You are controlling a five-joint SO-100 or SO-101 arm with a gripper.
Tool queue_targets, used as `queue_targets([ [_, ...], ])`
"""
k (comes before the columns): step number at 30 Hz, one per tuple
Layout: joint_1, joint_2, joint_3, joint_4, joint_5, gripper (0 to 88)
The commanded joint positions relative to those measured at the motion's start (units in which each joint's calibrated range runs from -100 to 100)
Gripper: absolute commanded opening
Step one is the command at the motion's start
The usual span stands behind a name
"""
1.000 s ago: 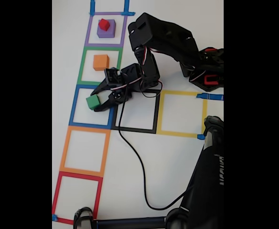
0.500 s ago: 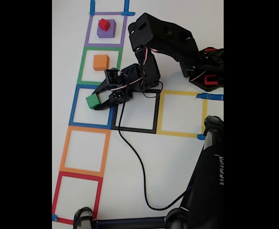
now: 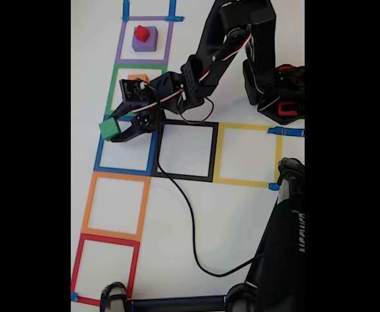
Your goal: Tower of hanoi
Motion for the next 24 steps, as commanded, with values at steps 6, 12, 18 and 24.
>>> queue_targets([
  [6, 8.4, -32.3, -16.3, 59.5, 0.4, 6.9],
  [12, 11.5, -34.8, -43.0, 89.0, 0.4, 6.8],
  [18, 14.3, -32.4, -67.1, 109.8, 0.4, 6.7],
  [24, 17.8, -32.6, -74.0, 118.7, 0.4, 6.6],
])
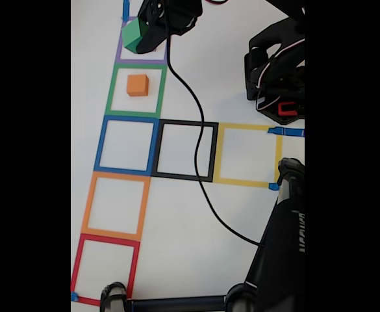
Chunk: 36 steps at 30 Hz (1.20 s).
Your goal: Tower of hanoi
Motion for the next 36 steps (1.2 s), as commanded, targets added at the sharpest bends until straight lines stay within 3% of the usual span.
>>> queue_targets([
  [1, 2.2, -1.1, -1.1, 2.6, 0.0, 6.6],
  [8, 8.2, -8.8, 26.8, -15.0, 0.0, 6.8],
  [18, 12.3, -11.4, 63.2, -52.9, 0.0, 6.6],
  [27, 12.4, 3.2, 76.8, -85.2, 0.0, 6.5],
  [36, 13.1, 21.2, 77.3, -106.7, 0.0, 6.5],
])
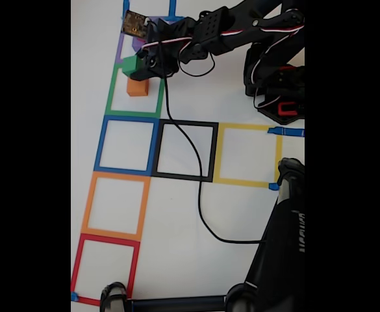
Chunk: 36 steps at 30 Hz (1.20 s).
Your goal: Tower of hanoi
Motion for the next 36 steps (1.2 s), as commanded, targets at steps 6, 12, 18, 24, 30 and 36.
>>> queue_targets([
  [6, 0.5, 10.1, 1.2, -16.7, 0.4, 6.5],
  [12, 0.3, 12.2, 5.3, -23.3, 0.4, 6.5],
  [18, -1.1, 14.3, 6.2, -26.9, 0.4, 6.5],
  [24, -1.4, 20.0, 6.3, -34.2, 0.4, 6.6],
  [30, -1.1, 26.0, 4.9, -39.7, 0.4, 6.7],
  [36, -1.1, 28.1, 4.4, -41.3, 0.4, 8.9],
])
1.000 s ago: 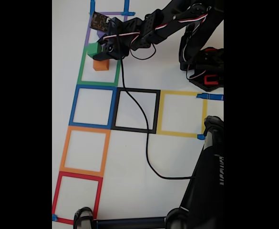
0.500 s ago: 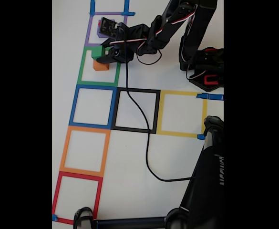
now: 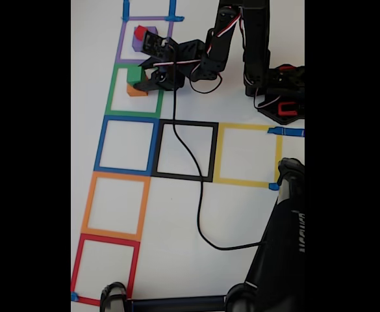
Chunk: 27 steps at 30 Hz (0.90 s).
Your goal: Tower of hanoi
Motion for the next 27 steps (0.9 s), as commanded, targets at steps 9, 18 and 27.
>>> queue_targets([
  [9, -0.6, 1.8, -3.4, -3.8, 0.4, 19.4],
  [18, -0.9, 0.4, -3.6, -4.9, 0.4, 22.8],
  [27, -1.3, -20.4, -3.0, 13.6, 0.4, 18.8],
])
